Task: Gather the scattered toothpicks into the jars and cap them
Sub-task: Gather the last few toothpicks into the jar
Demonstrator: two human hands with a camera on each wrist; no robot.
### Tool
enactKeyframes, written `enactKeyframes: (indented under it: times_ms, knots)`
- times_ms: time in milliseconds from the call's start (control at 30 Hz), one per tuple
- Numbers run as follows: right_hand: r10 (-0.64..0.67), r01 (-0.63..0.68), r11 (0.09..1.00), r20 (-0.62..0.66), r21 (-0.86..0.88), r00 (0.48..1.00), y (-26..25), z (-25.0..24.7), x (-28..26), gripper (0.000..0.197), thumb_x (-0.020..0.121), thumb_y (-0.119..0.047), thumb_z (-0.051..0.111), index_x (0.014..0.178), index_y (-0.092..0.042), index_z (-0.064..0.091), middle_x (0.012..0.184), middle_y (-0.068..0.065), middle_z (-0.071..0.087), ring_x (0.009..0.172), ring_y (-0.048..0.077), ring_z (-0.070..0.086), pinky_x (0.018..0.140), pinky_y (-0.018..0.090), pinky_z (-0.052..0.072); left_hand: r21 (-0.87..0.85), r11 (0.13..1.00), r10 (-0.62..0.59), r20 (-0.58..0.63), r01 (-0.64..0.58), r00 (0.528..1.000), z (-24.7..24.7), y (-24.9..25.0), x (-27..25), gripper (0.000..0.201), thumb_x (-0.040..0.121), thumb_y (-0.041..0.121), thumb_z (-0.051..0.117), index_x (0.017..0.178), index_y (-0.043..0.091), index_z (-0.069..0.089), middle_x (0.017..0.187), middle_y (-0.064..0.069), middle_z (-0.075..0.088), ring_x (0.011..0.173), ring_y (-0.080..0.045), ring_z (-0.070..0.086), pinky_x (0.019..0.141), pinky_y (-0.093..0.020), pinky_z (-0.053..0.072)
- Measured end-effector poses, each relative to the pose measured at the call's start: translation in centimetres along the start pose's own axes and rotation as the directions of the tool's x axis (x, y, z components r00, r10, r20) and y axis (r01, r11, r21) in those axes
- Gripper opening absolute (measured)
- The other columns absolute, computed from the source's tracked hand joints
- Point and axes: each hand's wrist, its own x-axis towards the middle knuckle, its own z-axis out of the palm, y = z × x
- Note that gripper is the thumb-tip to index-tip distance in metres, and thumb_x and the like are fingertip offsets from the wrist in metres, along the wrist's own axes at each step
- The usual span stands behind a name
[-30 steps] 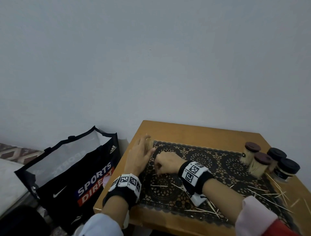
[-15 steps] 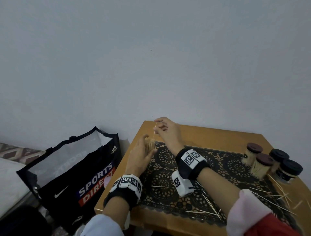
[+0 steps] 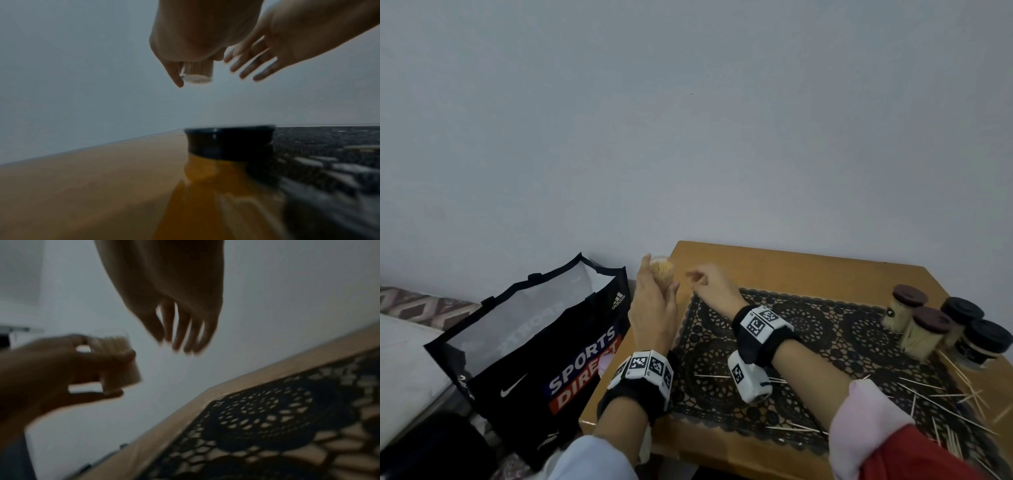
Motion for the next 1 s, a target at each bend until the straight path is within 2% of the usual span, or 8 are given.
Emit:
enactKeyframes:
  times_ms: [100,200,300,533,733,833,900,1000]
  knots:
    - [-0.009,0.106,0.967,0.380,-0.234,0.925,-0.2,1.1,-0.4,0.033,0.091,-0.012,0.057,0.124,-0.011,0.062,0.125,0.008,0.060,0.109,0.024,0.059,0.091,0.038,0.050,0.006,1.000,-0.016,-0.021,0.016,1.000,-0.1,0.0,0.1,0.072,0.094,0.025,0.062,0.153,0.021,0.020,0.145,-0.006,0.048,0.125,-0.028,0.053,0.094,-0.044,0.045]
    - [-0.026,0.157,0.954,0.452,-0.255,0.892,-1.0,2.3,-0.9,0.010,0.092,-0.013,0.056,0.092,-0.014,0.066,0.093,0.007,0.065,0.076,0.020,0.057,0.066,0.031,0.048,0.025,1.000,-0.015,-0.032,0.016,0.999,0.0,-0.3,0.3,0.071,0.096,0.027,0.059,0.153,0.022,0.018,0.147,-0.006,0.045,0.127,-0.029,0.051,0.092,-0.045,0.046]
    - [0.008,0.131,0.933,0.384,-0.335,0.923,-0.8,4.3,-0.1,0.021,0.089,-0.013,0.056,0.068,-0.014,0.052,0.074,0.007,0.059,0.066,0.026,0.057,0.060,0.035,0.049,0.036,0.999,-0.010,-0.014,0.010,1.000,0.2,-0.6,0.4,0.071,0.096,0.028,0.059,0.153,0.022,0.018,0.147,-0.006,0.044,0.126,-0.029,0.052,0.092,-0.045,0.045]
    - [0.090,-0.021,0.968,0.268,-0.250,0.959,0.1,7.3,1.4,0.021,0.095,-0.018,0.046,0.098,-0.005,0.063,0.097,0.016,0.067,0.088,0.032,0.065,0.072,0.035,0.049,0.043,0.999,-0.009,-0.002,0.009,1.000,0.2,-0.9,0.5,0.071,0.095,0.030,0.059,0.152,0.023,0.019,0.148,-0.004,0.044,0.126,-0.029,0.052,0.092,-0.043,0.045]
    - [0.165,-0.079,0.946,0.258,-0.313,0.952,0.4,3.0,0.6,0.012,0.091,-0.009,0.058,0.098,-0.002,0.066,0.103,0.016,0.067,0.093,0.032,0.066,0.081,0.042,0.056,0.011,1.000,0.004,0.018,-0.005,1.000,0.1,-0.6,0.3,0.071,0.094,0.029,0.062,0.152,0.023,0.020,0.146,-0.004,0.046,0.126,-0.026,0.053,0.095,-0.040,0.045]
    - [0.215,-0.205,0.974,0.098,-0.102,0.972,1.3,-0.8,0.6,0.016,0.092,-0.002,0.057,0.107,-0.006,0.061,0.096,0.011,0.067,0.074,0.026,0.071,0.070,0.040,0.060,-0.011,1.000,0.020,0.104,-0.019,0.994,0.3,-0.7,0.3,0.071,0.091,0.032,0.066,0.149,0.022,0.027,0.137,-0.004,0.054,0.120,-0.023,0.057,0.097,-0.041,0.046]
    - [0.201,-0.199,0.969,0.001,0.148,0.980,1.4,-2.9,0.4,0.030,0.091,0.003,0.054,0.116,-0.014,0.054,0.089,0.008,0.065,0.066,0.022,0.070,0.068,0.042,0.060,-0.051,0.997,0.061,0.227,-0.050,0.972,0.4,-0.8,0.2,0.072,0.089,0.039,0.067,0.147,0.021,0.029,0.133,-0.004,0.056,0.118,-0.022,0.057,0.097,-0.039,0.047]
    - [0.128,-0.078,0.916,-0.103,0.394,0.986,0.6,-4.7,0.0,0.044,0.091,0.007,0.051,0.125,-0.021,0.053,0.084,0.008,0.061,0.063,0.021,0.068,0.069,0.045,0.060,-0.076,0.992,0.120,0.413,-0.097,0.903,0.5,-0.3,-0.2,0.073,0.088,0.043,0.067,0.147,0.021,0.031,0.126,0.006,0.053,0.112,-0.010,0.053,0.089,-0.015,0.042]
